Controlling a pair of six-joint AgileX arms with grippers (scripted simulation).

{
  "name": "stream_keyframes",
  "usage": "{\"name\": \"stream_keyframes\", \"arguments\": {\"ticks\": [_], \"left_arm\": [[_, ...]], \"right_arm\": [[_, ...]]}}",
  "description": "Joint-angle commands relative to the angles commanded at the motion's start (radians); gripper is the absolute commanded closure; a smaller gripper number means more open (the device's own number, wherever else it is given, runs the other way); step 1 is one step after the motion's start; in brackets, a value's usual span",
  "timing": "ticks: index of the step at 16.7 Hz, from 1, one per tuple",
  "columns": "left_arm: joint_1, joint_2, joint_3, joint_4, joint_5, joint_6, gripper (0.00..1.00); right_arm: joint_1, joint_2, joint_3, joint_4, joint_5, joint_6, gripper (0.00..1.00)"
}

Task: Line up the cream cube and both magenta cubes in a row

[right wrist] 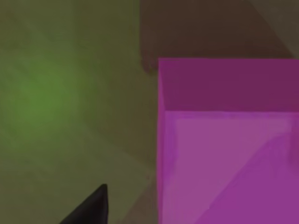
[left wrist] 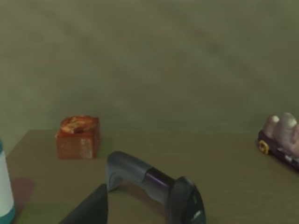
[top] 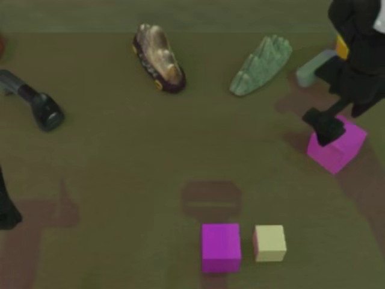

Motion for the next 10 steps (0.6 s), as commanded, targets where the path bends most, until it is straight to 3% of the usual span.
{"name": "stream_keyframes", "arguments": {"ticks": [5,10], "left_arm": [[0.000,0.000,0.000,0.000,0.000,0.000,0.00],[0.000,0.000,0.000,0.000,0.000,0.000,0.00]], "right_arm": [[-0.001,0.073,-0.116,0.197,0.001,0.000,0.00],[-0.001,0.087,-0.133,0.222,0.001,-0.001,0.00]]}}
